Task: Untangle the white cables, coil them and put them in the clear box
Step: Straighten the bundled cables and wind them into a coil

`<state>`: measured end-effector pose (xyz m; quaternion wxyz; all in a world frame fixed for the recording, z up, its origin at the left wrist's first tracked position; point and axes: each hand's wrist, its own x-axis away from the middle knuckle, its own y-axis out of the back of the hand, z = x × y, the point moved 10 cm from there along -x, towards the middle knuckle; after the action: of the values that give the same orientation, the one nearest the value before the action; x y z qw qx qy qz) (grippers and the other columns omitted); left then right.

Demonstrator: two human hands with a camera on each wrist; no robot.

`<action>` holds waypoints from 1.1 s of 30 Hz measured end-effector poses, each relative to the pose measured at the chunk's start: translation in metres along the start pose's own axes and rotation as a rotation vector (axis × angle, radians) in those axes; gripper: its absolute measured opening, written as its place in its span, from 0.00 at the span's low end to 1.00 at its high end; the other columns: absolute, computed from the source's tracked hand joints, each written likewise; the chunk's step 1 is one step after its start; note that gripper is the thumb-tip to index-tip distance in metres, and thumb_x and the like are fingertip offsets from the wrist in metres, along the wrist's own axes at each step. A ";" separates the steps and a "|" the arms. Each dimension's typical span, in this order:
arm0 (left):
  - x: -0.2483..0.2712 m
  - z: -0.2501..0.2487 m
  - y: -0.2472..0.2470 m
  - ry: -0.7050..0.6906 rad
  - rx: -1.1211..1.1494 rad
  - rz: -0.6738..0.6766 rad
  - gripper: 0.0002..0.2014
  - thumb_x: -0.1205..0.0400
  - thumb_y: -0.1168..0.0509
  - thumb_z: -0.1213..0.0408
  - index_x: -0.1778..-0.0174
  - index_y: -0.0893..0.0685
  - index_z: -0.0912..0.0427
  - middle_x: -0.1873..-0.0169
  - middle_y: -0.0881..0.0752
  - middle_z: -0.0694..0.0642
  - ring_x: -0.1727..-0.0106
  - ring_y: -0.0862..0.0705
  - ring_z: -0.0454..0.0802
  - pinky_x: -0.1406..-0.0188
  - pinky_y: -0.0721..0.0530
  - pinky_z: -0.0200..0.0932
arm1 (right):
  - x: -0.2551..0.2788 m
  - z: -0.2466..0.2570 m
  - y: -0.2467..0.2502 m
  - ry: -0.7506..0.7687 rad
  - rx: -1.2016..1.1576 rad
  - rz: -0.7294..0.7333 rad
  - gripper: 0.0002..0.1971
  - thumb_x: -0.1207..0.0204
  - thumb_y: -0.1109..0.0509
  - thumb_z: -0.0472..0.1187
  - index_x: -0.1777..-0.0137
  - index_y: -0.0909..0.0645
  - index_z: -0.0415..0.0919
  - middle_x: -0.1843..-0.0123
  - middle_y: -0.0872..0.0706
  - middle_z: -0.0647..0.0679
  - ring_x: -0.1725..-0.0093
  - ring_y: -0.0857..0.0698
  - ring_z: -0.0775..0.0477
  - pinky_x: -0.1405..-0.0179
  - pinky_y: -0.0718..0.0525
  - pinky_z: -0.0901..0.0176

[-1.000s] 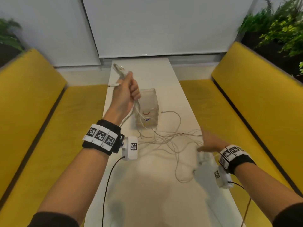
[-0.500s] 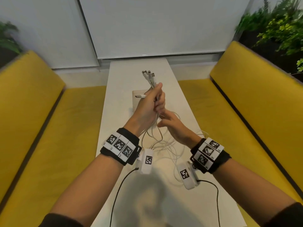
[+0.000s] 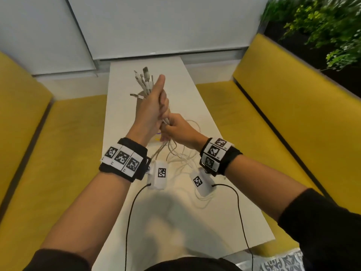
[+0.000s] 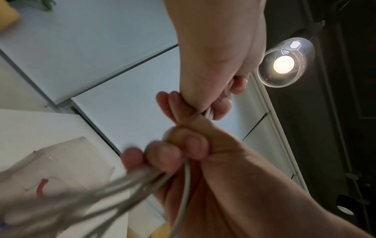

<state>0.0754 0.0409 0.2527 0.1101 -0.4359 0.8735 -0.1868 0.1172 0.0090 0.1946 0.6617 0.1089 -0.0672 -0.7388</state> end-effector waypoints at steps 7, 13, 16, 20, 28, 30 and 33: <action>-0.007 -0.016 0.018 -0.044 0.188 -0.012 0.30 0.12 0.36 0.50 0.76 0.42 0.55 0.85 0.44 0.50 0.84 0.44 0.46 0.85 0.44 0.40 | 0.008 -0.032 0.002 -0.227 0.032 0.028 0.27 0.22 0.27 0.52 0.79 0.33 0.50 0.83 0.36 0.54 0.81 0.38 0.51 0.76 0.35 0.58; -0.008 -0.030 0.017 -0.071 0.170 0.067 0.26 0.17 0.33 0.67 0.76 0.41 0.51 0.82 0.43 0.48 0.80 0.47 0.45 0.83 0.46 0.38 | 0.025 -0.064 0.016 -0.265 0.325 0.015 0.28 0.21 0.27 0.51 0.79 0.37 0.51 0.87 0.33 0.57 0.85 0.33 0.60 0.76 0.36 0.64; -0.007 -0.027 0.014 -0.055 0.091 0.071 0.28 0.15 0.34 0.64 0.80 0.39 0.50 0.83 0.42 0.47 0.81 0.46 0.44 0.84 0.44 0.37 | 0.026 -0.093 0.020 -0.304 0.501 0.076 0.28 0.25 0.26 0.59 0.77 0.32 0.44 0.79 0.27 0.48 0.77 0.27 0.49 0.70 0.29 0.55; -0.010 -0.018 0.014 -0.013 0.081 0.043 0.32 0.11 0.40 0.50 0.82 0.41 0.51 0.84 0.43 0.48 0.81 0.46 0.45 0.84 0.45 0.38 | 0.034 -0.095 0.028 -0.330 0.427 0.097 0.39 0.32 0.18 0.54 0.24 0.29 0.44 0.26 0.20 0.44 0.29 0.21 0.47 0.29 0.27 0.54; -0.010 0.015 0.003 0.027 0.043 0.066 0.31 0.09 0.46 0.48 0.79 0.38 0.53 0.81 0.40 0.51 0.80 0.43 0.46 0.83 0.41 0.39 | 0.002 0.006 0.011 0.083 0.010 -0.079 0.33 0.35 0.19 0.36 0.32 0.29 0.33 0.41 0.16 0.32 0.44 0.15 0.40 0.36 0.19 0.31; -0.008 0.007 -0.001 0.015 0.088 0.110 0.30 0.09 0.47 0.48 0.78 0.38 0.54 0.81 0.40 0.51 0.81 0.43 0.45 0.84 0.42 0.37 | 0.004 0.008 0.004 0.069 -0.116 -0.033 0.22 0.30 0.21 0.31 0.39 0.24 0.26 0.54 0.15 0.27 0.58 0.16 0.37 0.57 0.16 0.35; -0.005 -0.022 0.002 -0.057 0.119 0.138 0.30 0.08 0.49 0.48 0.79 0.40 0.52 0.83 0.41 0.49 0.83 0.44 0.43 0.86 0.43 0.34 | 0.010 -0.013 0.002 -0.011 0.011 0.039 0.14 0.24 0.23 0.40 0.64 0.22 0.33 0.74 0.23 0.44 0.76 0.26 0.50 0.75 0.25 0.58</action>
<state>0.0695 0.0506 0.2718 0.1731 -0.3726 0.8853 -0.2177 0.1209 -0.0002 0.1815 0.6748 0.1073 -0.0771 -0.7261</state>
